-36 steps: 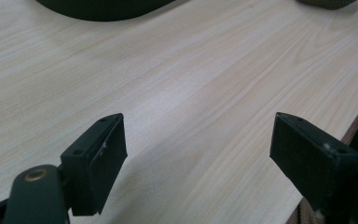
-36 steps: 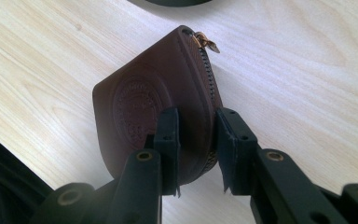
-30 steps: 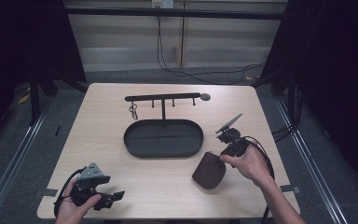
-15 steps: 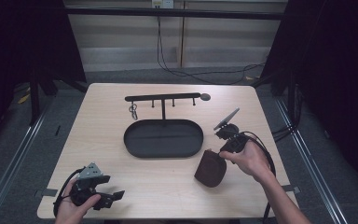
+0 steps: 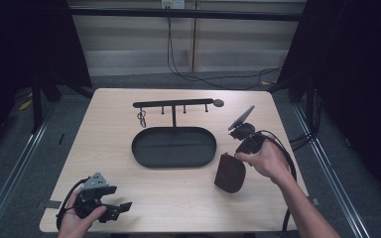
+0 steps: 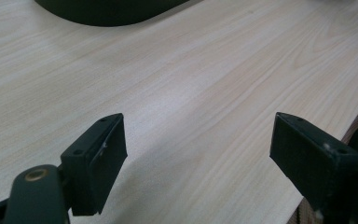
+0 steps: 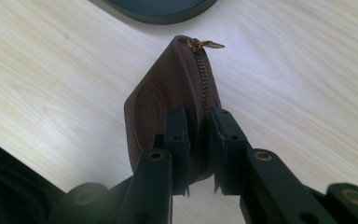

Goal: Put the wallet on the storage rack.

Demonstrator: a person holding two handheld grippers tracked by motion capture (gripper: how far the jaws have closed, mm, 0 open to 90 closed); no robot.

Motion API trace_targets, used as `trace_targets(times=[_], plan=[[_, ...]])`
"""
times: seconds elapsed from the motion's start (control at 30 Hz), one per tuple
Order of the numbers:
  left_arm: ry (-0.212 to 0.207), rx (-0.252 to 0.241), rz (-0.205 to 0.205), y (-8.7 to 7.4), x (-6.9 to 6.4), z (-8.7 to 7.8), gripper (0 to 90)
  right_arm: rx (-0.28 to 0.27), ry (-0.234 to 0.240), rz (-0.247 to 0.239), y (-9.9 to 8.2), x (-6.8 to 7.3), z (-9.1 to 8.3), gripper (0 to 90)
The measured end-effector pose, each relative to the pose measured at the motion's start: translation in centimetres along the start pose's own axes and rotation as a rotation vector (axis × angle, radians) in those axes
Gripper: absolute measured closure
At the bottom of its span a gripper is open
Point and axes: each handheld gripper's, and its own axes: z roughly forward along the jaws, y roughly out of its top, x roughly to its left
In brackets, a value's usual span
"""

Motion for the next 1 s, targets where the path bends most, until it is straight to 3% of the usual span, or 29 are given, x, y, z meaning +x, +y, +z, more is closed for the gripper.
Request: trace_targets(times=[0.33, 0.8, 1.0], plan=[[0.004, -0.005, -0.018, 0.0, 0.2, 0.0, 18.2, 0.019, -0.03, -0.002, 1.6, 0.2, -1.0, 78.5], [0.003, 0.002, -0.025, 0.0, 0.4, 0.1, 17.9, 0.007, -0.037, 0.018, 3.8, 0.0, -1.6, 78.6], [0.003, 0.002, -0.027, 0.0, 0.4, 0.1, 17.9, -0.023, -0.042, 0.022, 4.8, 0.1, -2.4, 78.6]])
